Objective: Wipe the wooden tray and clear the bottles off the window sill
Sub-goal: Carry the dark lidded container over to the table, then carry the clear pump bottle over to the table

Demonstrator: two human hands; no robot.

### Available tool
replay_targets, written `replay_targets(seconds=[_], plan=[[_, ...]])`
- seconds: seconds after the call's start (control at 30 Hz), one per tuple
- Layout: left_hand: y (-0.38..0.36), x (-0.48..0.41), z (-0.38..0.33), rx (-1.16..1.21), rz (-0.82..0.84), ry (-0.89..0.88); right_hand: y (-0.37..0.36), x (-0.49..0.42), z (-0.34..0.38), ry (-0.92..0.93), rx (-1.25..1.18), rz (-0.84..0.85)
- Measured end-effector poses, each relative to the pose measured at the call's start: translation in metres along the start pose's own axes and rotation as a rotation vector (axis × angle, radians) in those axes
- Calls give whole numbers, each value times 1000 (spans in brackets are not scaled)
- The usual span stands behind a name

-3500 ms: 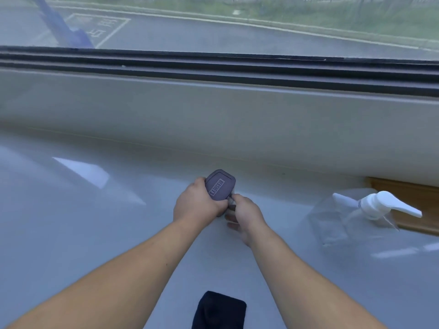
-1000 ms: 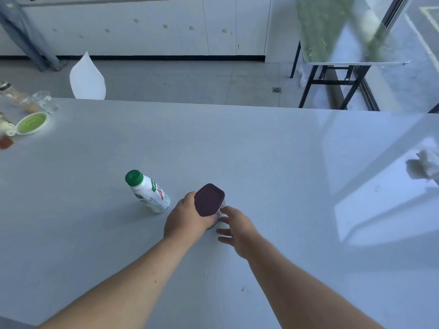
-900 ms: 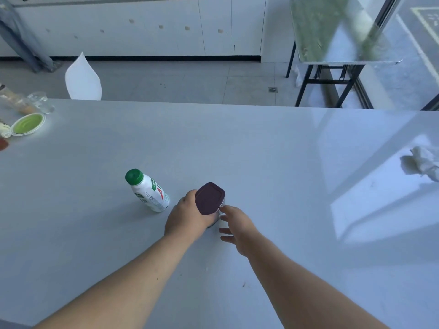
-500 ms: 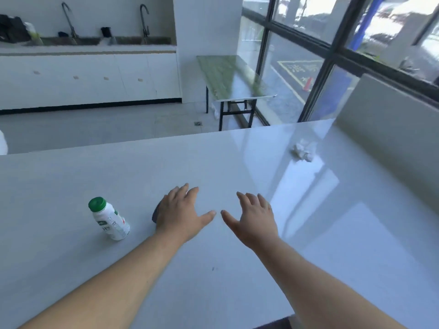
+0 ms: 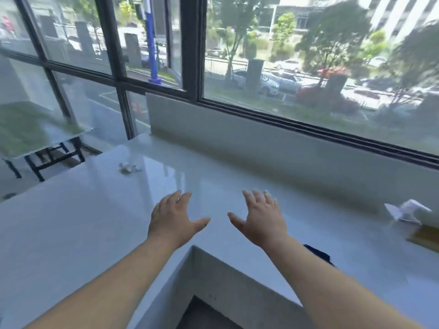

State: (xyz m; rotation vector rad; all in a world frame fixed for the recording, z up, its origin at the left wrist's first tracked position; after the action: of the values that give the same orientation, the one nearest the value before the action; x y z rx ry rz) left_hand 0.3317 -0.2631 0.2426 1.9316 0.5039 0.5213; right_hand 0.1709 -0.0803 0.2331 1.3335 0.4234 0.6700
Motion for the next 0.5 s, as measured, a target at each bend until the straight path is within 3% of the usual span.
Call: replay_targets(seconds=[0.23,0.5], plan=[[-68,-27,-201,-55,83,-229,35,65,-211,-299,-117,-37],[-143,-46,-411,-95,151,-375,84,116,-423,-478,-165,-89]])
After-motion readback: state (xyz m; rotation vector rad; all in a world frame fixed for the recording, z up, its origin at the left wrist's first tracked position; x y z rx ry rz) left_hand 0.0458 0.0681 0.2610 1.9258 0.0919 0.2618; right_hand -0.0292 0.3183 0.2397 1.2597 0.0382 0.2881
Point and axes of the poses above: each hand's wrist, its own x-axis away from the middle knuckle, its own y-axis out of the back of the hand, z = x × y, the point moved 10 cm from there along -x, towards the middle knuckle, and after that the axes turned 11 degrees about z, right-handed, at the moved point
